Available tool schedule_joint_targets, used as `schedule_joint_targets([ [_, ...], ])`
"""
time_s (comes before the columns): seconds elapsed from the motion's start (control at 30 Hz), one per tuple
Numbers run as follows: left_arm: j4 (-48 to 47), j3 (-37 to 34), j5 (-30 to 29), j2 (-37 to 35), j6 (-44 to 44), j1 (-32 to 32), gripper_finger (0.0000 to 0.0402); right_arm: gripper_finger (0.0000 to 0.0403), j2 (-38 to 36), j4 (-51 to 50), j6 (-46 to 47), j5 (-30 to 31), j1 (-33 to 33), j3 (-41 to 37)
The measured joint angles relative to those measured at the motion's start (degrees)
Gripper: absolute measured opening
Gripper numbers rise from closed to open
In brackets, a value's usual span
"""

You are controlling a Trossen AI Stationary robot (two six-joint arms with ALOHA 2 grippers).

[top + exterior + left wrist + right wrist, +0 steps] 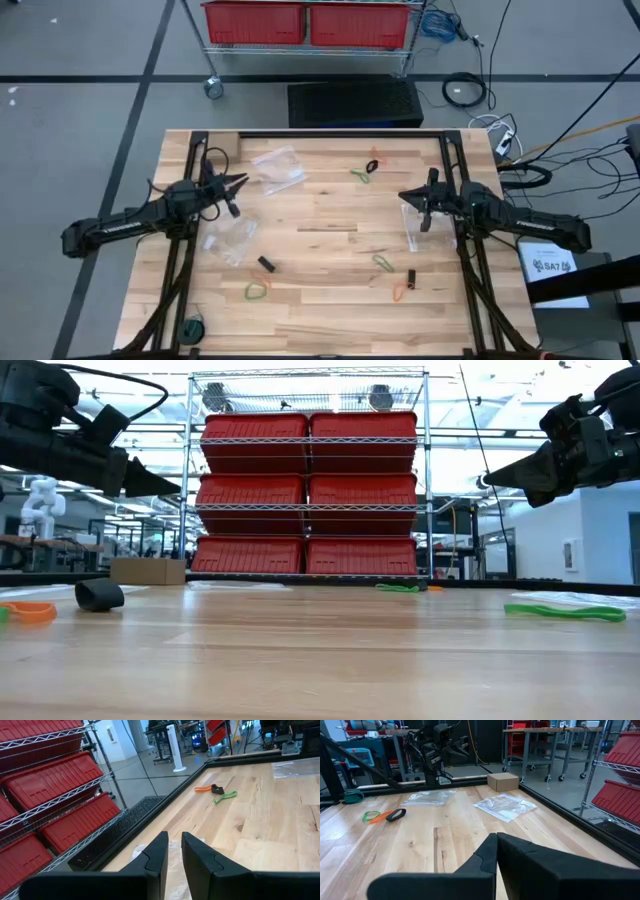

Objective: Sort rubber bands

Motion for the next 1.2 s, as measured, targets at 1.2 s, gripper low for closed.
schedule_joint_targets([
  [1.2,0.0,0.0,0.0,0.0,0.0,0.0,0.0060,0.0000,0.0,1.3,-0.9,0.1,0.0,0.0],
])
